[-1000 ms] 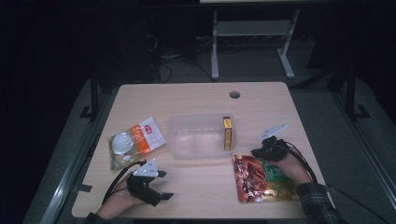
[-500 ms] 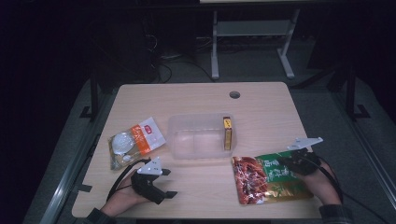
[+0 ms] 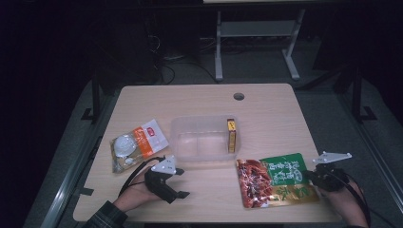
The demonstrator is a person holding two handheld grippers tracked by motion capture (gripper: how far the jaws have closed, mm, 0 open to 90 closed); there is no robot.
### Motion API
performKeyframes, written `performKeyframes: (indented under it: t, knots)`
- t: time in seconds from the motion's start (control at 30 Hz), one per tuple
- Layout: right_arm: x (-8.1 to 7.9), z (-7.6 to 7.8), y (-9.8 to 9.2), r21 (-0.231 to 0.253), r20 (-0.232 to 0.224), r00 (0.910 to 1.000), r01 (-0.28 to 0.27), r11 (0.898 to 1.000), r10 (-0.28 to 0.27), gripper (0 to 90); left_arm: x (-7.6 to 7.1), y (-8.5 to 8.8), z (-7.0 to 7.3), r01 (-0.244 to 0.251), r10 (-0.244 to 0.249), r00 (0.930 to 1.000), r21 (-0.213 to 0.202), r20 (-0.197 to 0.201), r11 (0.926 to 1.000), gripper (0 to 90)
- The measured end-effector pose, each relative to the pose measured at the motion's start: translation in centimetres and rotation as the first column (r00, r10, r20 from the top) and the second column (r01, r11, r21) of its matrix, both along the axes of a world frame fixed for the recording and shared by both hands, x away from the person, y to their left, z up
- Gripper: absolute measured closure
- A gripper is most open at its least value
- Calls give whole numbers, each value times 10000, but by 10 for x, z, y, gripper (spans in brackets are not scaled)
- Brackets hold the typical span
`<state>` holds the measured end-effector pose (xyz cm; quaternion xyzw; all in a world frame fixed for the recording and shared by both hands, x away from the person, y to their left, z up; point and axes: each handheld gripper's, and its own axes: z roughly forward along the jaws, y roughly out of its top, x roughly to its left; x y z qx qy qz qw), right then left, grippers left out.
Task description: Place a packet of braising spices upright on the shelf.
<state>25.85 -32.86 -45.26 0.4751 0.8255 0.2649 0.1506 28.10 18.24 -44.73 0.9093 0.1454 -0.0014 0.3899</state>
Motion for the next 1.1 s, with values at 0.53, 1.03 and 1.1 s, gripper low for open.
performKeyframes:
  t: [0.53,1.03,1.1]
  knots:
    - [3,-7,2,243,-50,9999,-87,9997,88,900,2,-9,-2,272,-272,9996,69,15,9996,172]
    - [3,-6,52,419,-208,9811,-1914,9806,1923,900,1,-10,-1,263,-263,9996,69,61,9996,172]
    - [2,-5,61,416,-239,9753,-2187,9749,2198,900,1,-9,-1,266,-267,9996,58,98,9996,172]
